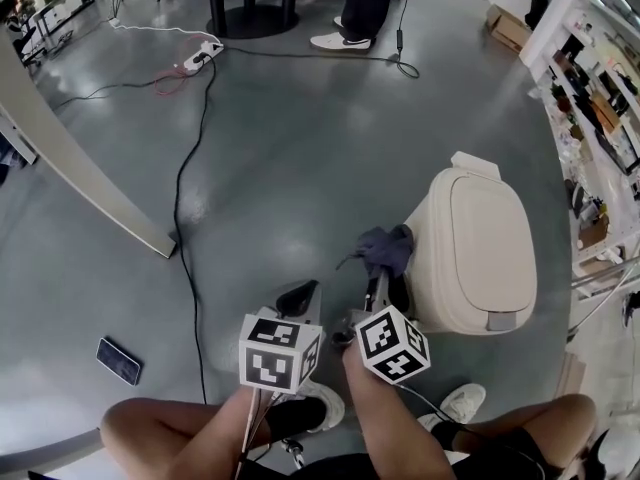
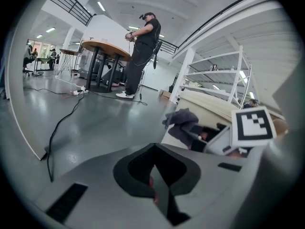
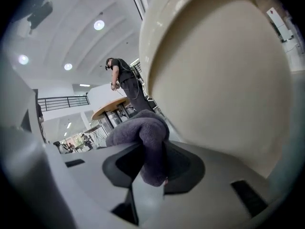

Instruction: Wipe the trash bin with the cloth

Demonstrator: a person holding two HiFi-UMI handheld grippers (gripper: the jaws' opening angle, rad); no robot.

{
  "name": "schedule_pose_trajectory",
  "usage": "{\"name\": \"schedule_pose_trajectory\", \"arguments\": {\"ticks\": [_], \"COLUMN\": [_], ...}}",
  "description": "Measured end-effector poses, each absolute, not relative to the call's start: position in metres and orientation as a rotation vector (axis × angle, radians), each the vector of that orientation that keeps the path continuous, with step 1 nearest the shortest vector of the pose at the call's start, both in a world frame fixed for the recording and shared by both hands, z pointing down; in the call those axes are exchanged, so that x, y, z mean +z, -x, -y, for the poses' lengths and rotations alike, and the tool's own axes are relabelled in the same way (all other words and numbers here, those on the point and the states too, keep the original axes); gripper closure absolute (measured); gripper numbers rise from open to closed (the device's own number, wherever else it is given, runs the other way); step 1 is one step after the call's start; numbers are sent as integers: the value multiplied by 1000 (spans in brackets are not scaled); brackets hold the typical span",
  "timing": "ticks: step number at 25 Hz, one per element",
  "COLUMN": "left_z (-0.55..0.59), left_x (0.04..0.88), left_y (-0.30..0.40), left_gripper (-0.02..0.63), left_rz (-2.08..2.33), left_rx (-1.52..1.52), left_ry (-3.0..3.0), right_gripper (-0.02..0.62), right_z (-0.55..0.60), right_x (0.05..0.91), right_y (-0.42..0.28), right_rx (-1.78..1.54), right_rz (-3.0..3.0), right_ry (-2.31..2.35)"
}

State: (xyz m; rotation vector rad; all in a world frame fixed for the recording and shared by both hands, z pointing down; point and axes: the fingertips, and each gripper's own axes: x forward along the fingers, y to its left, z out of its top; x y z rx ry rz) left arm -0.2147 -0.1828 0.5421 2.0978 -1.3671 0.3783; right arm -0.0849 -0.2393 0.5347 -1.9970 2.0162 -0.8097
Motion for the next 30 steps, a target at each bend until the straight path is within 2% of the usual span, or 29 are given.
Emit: {"name": "schedule_pose_trajectory", "arguments": {"ticks": [9, 20, 30], "left_z": [184, 186, 183], "left_x": [544, 550, 571], "left_y": [216, 225, 207], "left_gripper": [607, 607, 607], "left_rz": [1374, 1389, 1339], "left_rx": [378, 374, 466], "left_ry": [-2096, -2071, -2098], "right_gripper": [488, 488, 486], "right_z": [272, 273, 263], "right_x": [543, 623, 717], "right_y": [80, 75, 73], "right_rx": [-881, -1030, -1297], "right_rz": [-1853, -1852, -1844], "right_ry": [2100, 2291, 2401]}}
